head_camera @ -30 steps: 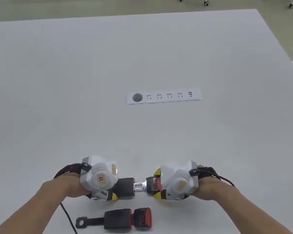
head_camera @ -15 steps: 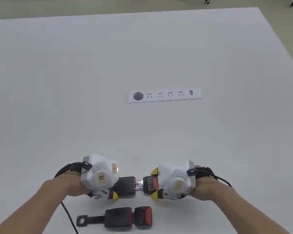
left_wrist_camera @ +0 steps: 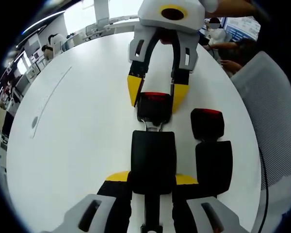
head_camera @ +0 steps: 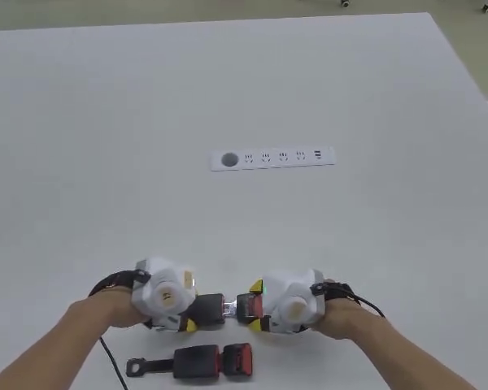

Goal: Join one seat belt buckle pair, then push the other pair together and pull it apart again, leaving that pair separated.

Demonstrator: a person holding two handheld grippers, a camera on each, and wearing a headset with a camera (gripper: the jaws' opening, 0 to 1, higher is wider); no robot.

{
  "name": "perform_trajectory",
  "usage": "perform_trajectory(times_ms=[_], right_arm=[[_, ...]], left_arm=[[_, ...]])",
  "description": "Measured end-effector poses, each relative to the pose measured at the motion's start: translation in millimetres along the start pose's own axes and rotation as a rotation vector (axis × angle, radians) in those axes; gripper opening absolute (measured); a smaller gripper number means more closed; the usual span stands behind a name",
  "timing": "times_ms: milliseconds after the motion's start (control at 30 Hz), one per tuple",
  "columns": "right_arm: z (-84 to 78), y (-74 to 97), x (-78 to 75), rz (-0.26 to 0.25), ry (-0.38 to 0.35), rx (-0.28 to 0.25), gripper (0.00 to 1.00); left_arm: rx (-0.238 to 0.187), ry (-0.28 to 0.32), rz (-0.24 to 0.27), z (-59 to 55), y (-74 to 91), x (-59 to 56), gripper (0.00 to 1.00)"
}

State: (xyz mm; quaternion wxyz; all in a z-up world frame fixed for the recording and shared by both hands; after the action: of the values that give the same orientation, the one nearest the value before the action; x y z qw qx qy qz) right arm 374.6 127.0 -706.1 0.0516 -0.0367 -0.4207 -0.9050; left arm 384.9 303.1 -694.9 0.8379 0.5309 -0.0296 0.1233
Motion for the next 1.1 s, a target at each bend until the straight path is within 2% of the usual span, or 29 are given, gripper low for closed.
perform_trajectory(times_ms=[167,267,567,800,1100], right_arm=[[-0.8,-2.1,-0.6,0.001,0.001,0.002,0.3],[6.2,-4.1,1.3,0.004,-0.005,-0.015,0.3],[13.6,-8.7,-0.9,0.011,0.003,0.003,0.29],[16.2,-11.6,-1.7,0.019,0.036,0.04,0.29],[16.6,-11.1,-1.8,0.012,0.012,0.043,0.29]], left_arm=[[0.0,-0.001,0.0,-0.5,-0.4,0.1,0.32],[-0.013,0.004,0.0,-2.8,-1.4,0.0,0.32],[-0.035,-0.004,0.002,-3.6,-0.5,-1.1,0.31],[-0.034,-0.045,-0.006,-0.8,0.1,-1.1,0.31],[-0.023,-0.053,-0.008,2.2,2.2,-1.8,0.31]])
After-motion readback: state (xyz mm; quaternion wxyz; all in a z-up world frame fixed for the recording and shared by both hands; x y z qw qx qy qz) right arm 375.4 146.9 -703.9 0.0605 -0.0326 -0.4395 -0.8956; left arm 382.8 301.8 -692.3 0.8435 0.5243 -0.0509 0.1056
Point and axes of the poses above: the centre of the closed fingertips' face, and the gripper's own axes: y roughly backward along the fingers, x roughly to its left, z roughly out of its top, the point moved 9 cm from there along y, roughly backward along the fingers, and after that the axes turned 14 degrees about z, right-handed, at the moved point
